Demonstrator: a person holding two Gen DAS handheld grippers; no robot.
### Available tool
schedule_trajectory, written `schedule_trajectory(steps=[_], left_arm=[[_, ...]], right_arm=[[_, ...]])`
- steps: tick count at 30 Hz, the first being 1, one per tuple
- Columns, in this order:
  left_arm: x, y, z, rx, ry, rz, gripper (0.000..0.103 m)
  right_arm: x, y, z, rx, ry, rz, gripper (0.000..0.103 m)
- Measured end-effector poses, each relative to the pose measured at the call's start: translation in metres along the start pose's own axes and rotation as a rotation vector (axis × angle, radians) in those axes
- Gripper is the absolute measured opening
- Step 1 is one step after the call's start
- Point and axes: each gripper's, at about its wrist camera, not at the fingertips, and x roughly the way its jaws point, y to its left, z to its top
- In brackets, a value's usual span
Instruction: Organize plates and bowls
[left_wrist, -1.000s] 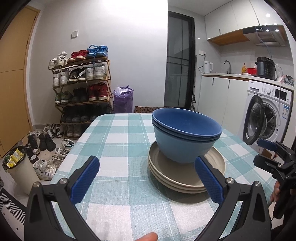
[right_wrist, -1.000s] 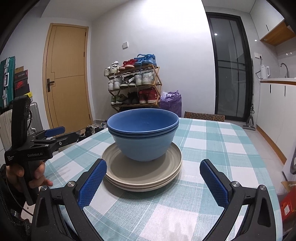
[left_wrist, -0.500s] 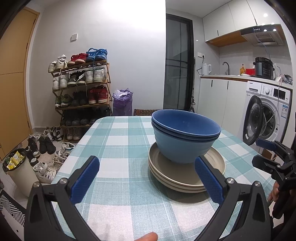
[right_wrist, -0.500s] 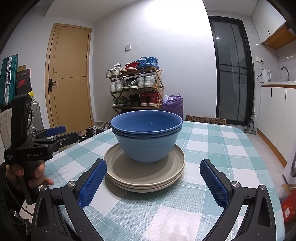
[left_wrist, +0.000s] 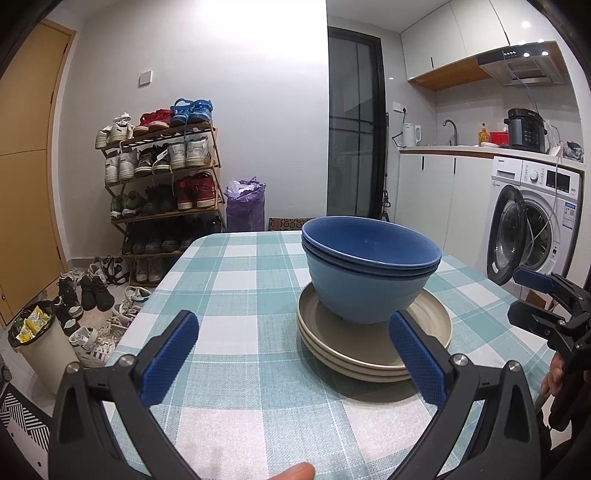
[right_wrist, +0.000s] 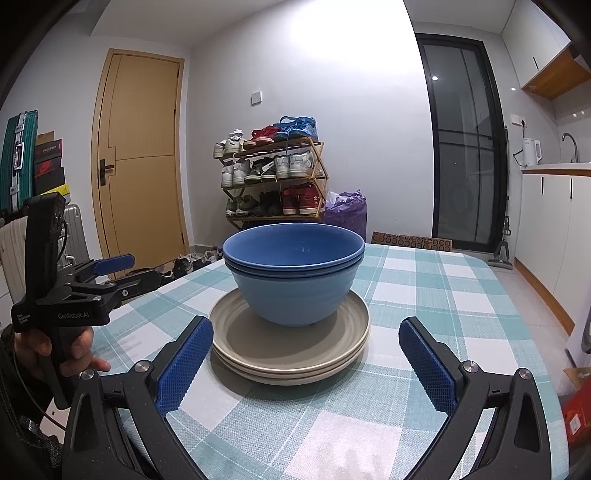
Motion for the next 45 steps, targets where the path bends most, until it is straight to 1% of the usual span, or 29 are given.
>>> schedule_trajectory(steps=[7,31,45], left_arm=[[0.0,0.0005,0.0,-0.002,0.001,-0.002,0.103],[-0.0012,0.0001,0.0014,0.003,0.004,-0.001,0.103],[-0.0007,-0.0043,0.0017,0.012,0.004,-0.02,0.103]], right_arm=[[0.0011,0.0003,0.0002,0.0,0.007,0.003,0.102],[-0.0018,0.0014,0.0002,-0.004,-0.012,0.006,0.102],[-0.0013,0.0021,0.0008,-0.002,-0.012,0.011,0.102]])
